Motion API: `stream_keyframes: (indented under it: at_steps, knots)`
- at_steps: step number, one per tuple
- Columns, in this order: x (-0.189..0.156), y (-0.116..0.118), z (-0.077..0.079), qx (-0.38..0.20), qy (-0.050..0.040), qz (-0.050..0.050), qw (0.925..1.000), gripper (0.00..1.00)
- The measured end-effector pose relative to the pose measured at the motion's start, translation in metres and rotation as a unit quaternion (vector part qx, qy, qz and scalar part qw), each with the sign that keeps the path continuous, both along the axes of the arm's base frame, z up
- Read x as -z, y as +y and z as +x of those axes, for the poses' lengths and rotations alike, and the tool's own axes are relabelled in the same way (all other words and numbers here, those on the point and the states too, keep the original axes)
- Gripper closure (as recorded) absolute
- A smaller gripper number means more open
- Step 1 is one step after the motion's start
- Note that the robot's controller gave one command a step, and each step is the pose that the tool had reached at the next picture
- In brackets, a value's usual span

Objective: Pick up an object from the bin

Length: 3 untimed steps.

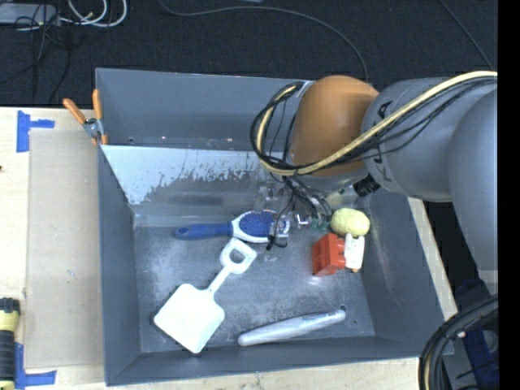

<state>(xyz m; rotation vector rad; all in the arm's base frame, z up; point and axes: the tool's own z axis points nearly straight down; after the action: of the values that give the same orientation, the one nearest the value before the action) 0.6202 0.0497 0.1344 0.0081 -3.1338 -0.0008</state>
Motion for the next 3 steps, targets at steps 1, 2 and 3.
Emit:
stream_keyframes:
  at_steps: [1,2,3]
  knots:
    - [-0.005,0.000,0.001,0.001,-0.0033,0.000,1.0000,0.00]
    - [0.063,-0.002,0.005,0.018,-0.0057,0.001,0.9998,0.00]
    - [0.060,0.003,0.006,-0.006,-0.0093,0.000,0.9999,0.00]
